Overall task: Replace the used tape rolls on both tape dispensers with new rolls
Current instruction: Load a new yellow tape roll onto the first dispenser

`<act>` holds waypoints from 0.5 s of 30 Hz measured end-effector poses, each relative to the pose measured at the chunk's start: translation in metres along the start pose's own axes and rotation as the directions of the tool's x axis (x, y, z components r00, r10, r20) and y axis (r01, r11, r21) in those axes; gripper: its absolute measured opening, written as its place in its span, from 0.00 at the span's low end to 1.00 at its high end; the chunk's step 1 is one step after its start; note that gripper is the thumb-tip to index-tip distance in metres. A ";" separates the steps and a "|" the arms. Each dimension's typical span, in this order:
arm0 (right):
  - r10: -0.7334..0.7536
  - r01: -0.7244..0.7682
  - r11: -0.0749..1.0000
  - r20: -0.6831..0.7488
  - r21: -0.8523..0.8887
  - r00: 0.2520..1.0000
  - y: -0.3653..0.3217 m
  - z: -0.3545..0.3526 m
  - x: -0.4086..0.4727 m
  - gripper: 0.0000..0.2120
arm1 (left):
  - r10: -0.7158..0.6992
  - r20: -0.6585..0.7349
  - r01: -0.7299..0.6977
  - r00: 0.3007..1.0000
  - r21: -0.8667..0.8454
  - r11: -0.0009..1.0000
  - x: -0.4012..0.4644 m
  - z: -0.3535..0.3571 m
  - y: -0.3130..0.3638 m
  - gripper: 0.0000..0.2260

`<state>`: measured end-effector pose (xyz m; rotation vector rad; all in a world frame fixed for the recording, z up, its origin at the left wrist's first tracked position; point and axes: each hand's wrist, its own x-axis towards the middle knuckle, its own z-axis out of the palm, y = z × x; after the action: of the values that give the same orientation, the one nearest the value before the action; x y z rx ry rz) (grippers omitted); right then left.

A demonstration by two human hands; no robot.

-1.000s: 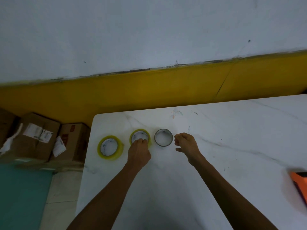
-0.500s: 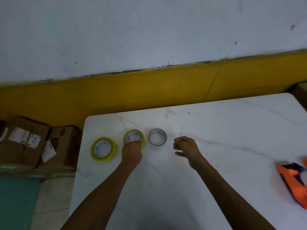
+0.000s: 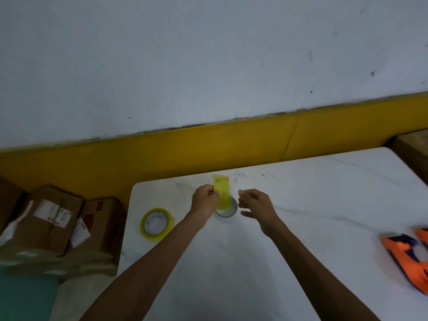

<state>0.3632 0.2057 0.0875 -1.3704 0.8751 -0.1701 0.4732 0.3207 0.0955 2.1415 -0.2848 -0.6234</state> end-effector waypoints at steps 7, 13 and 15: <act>-0.160 0.154 0.987 -0.171 -0.049 0.972 -0.015 -0.017 -0.021 0.07 | 0.096 0.124 -0.093 0.988 -0.031 0.995 -0.025 0.030 0.044 0.11; -0.152 0.159 0.987 -0.340 -0.006 0.928 -0.004 -0.068 -0.052 0.07 | 0.185 0.276 -0.188 0.943 -0.018 0.982 -0.052 0.070 0.072 0.09; -0.148 0.161 0.987 -0.390 -0.001 0.909 0.000 -0.085 -0.064 0.08 | 0.212 0.315 -0.219 0.925 -0.012 0.976 -0.064 0.083 0.081 0.09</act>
<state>0.2659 0.1767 0.1205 -1.3993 1.0865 -0.5939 0.3771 0.2414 0.1398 1.9917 -0.6962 -0.8340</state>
